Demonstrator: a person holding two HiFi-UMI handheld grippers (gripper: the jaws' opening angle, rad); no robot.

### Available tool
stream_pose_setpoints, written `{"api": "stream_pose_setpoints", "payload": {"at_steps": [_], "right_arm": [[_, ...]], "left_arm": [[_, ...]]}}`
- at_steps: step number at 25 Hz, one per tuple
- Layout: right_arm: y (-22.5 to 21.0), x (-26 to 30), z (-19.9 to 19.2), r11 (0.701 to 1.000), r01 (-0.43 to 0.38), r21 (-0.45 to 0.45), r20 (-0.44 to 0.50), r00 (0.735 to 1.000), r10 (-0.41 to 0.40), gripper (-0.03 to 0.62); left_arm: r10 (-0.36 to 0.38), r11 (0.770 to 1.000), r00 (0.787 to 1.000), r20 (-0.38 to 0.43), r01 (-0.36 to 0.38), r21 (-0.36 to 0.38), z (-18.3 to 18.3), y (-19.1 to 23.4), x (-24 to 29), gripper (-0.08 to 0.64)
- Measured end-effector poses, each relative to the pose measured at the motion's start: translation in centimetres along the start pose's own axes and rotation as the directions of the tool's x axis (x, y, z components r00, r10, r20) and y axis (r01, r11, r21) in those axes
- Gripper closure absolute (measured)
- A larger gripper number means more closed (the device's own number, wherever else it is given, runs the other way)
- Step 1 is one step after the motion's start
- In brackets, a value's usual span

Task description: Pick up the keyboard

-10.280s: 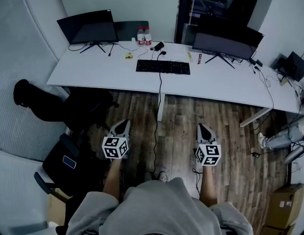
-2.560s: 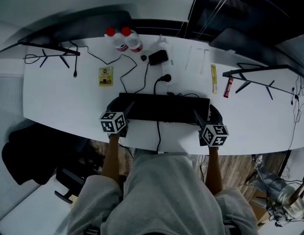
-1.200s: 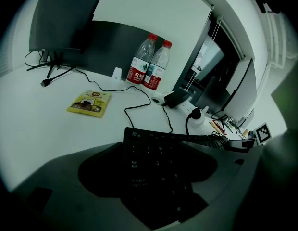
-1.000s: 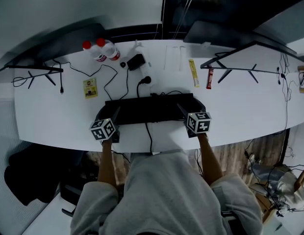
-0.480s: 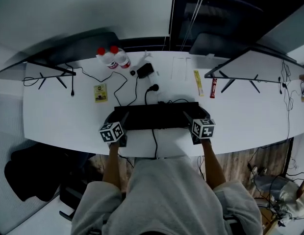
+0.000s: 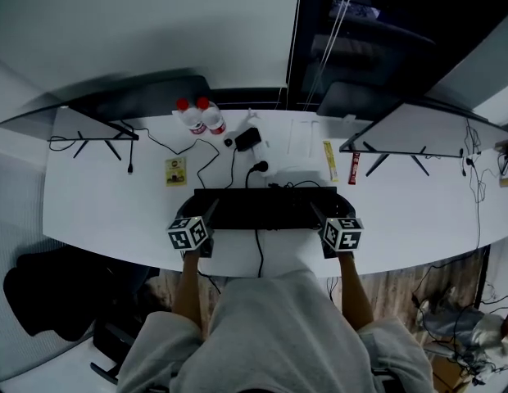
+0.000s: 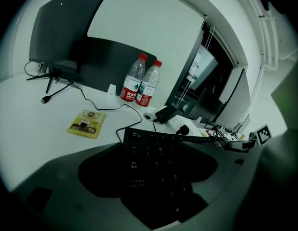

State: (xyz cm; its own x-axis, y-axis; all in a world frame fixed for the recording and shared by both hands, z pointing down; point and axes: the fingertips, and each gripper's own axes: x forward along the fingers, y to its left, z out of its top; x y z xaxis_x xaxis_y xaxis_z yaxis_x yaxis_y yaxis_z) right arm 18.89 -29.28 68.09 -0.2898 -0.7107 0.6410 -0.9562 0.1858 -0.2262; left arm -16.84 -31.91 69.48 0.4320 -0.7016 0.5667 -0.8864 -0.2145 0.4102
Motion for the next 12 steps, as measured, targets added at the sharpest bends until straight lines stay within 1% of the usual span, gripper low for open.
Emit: {"api": "stream_pose_setpoints", "payload": {"at_steps": [6, 12], "right_arm": [[0.8, -1.6, 4.3, 0.999, 0.006, -0.052, 0.091, 0.996, -0.002, 0.212], [1.5, -3.3, 8.2, 0.996, 0.018, -0.092, 0.18, 0.984, -0.001, 0.212]], "left_arm": [[-0.022, 1.0, 0.997, 0.077, 0.02, 0.018, 3.6, -1.1, -1.1, 0.232], [-0.054, 0.998, 0.987, 0.154, 0.047, 0.05, 7.4, -2.4, -2.2, 0.232]]}}
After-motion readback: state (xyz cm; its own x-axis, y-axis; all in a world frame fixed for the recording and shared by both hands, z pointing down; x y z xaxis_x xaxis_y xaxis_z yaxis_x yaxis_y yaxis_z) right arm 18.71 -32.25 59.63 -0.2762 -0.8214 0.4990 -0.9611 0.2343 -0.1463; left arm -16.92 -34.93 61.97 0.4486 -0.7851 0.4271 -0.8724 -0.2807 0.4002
